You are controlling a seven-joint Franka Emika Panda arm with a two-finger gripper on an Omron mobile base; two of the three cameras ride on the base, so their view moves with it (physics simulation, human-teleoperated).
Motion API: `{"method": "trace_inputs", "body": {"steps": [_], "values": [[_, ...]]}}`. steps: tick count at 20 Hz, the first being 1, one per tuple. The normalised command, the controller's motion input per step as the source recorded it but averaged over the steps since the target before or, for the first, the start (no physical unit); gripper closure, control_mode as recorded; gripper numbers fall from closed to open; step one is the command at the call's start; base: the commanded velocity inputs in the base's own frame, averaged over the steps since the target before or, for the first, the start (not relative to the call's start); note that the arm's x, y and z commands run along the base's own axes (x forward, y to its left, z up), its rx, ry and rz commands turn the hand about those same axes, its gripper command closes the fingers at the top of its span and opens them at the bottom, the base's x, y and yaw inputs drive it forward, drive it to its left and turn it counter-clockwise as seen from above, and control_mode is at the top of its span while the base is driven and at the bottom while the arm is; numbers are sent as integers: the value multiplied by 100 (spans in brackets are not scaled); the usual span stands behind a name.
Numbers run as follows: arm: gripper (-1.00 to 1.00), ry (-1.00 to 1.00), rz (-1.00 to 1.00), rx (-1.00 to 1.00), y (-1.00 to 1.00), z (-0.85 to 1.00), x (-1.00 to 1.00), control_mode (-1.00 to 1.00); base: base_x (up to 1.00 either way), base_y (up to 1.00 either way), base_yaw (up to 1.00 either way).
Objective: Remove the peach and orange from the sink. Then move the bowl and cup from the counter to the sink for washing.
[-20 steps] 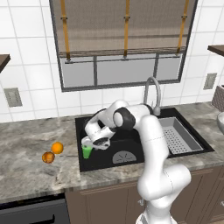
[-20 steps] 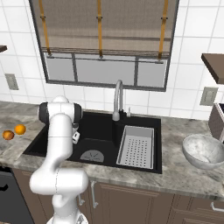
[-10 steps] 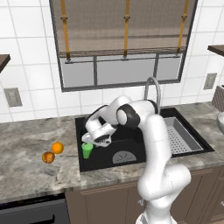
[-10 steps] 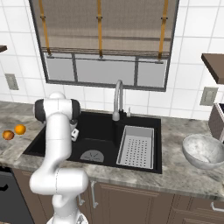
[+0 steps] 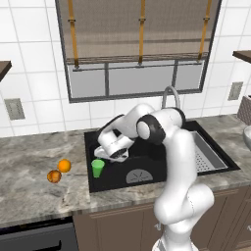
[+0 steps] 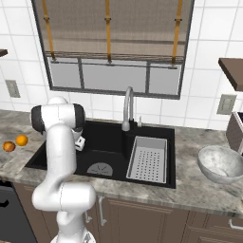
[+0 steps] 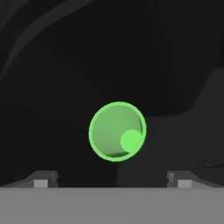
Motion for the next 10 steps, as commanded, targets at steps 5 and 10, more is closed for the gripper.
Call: {"method": "trace_inputs", "body": {"steps": [5,10], "values": [[-100,0,0,-7,-15,40,-24,-100,0,0,0],[-100,0,0,-15,-18,38,-23,-100,0,0,0]]}}
